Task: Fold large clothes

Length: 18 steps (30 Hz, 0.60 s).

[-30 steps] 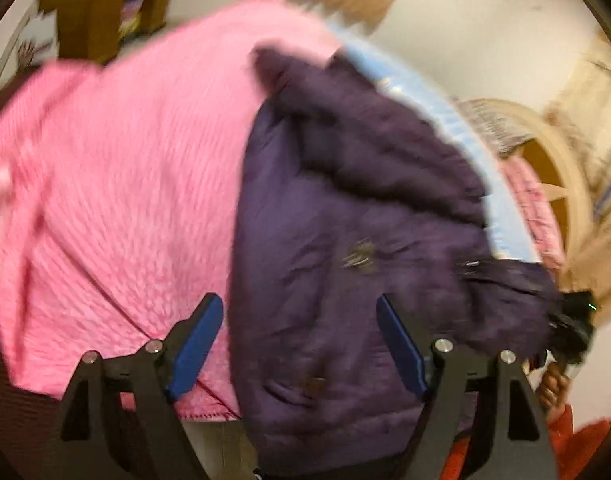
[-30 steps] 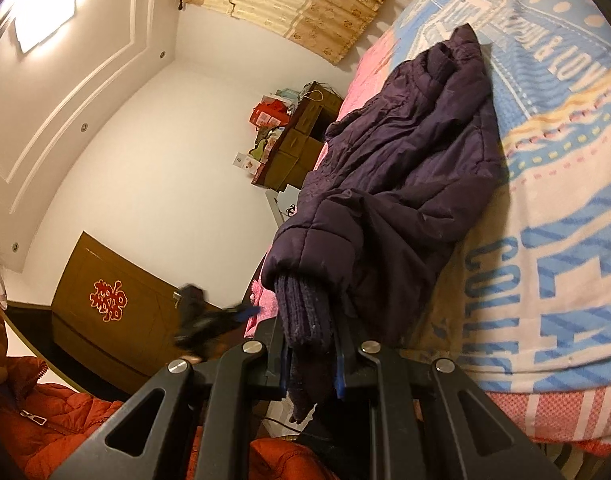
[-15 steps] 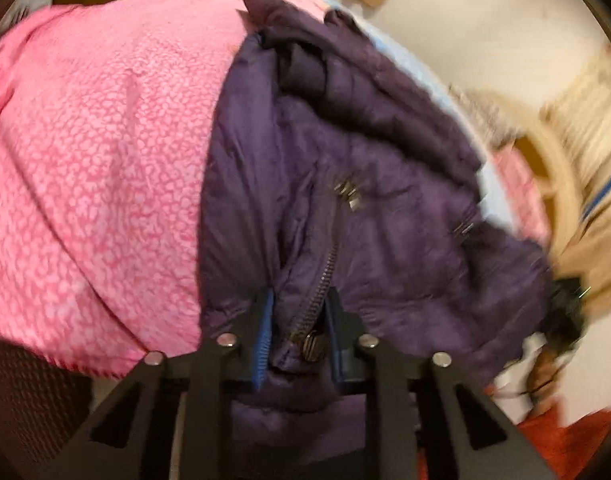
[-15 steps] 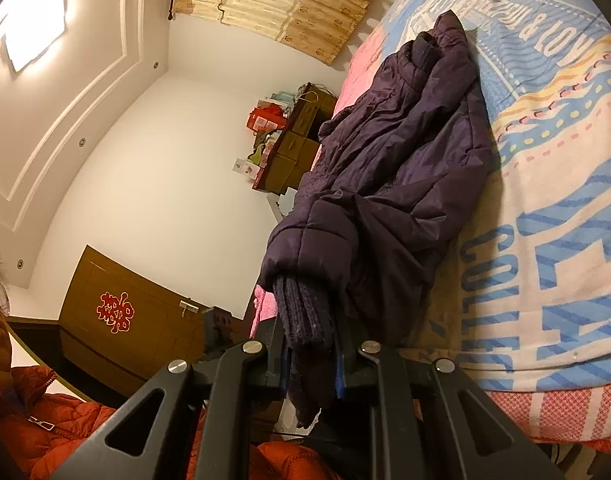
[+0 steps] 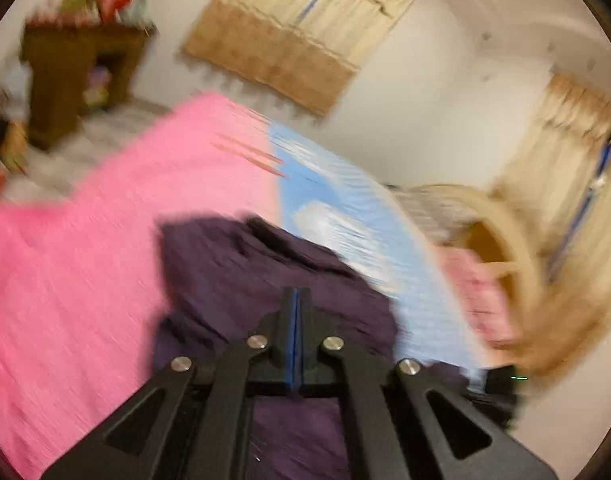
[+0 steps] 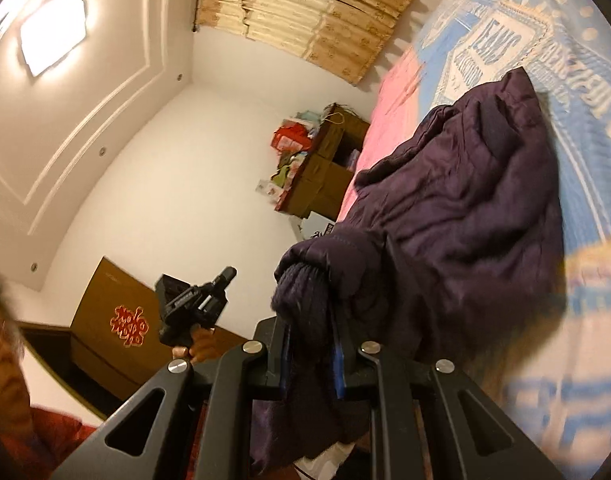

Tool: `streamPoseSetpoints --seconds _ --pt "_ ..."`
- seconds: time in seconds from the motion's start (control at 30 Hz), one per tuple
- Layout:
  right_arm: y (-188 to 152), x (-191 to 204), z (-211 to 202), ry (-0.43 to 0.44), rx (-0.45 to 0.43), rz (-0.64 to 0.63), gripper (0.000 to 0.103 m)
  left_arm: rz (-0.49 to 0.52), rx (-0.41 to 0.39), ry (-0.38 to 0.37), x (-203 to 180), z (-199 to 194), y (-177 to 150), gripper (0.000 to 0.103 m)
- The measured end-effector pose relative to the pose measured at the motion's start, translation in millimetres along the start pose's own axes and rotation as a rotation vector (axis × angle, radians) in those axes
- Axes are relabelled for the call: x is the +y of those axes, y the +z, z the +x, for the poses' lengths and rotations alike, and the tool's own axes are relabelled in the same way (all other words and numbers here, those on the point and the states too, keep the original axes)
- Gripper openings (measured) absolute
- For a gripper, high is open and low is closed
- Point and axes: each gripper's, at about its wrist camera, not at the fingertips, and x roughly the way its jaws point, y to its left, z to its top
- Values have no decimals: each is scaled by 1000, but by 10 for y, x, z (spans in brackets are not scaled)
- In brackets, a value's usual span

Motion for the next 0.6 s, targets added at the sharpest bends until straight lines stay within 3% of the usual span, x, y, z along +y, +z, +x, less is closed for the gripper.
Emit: streamPoseSetpoints --seconds 0.03,0.07,0.17,0.27,0.37,0.4,0.47,0.5,0.6 --pt "71 -42 86 -20 2 12 16 15 9 40 15 54 47 0" --pt "144 -81 196 -43 10 19 16 26 39 62 31 134 66 8" --pt "313 -190 533 -141 17 4 16 59 120 75 93 243 -95 19" --pt "486 -373 839 -238 3 -1 16 95 167 153 260 170 -462 20" --pt "611 -586 1051 -340 -30 -14 15 69 190 150 489 -98 -694 21" --pt "602 -625 1084 -354 -35 -8 15 56 191 156 576 -218 -787 22" --pt "648 -741 1128 -353 -43 26 15 33 197 186 743 -447 -977 42" --pt "657 -768 1139 -354 -45 34 15 38 209 194 791 -530 -1075 46" --pt "628 -766 1151 -364 -49 19 15 148 281 237 765 -770 -1456 49"
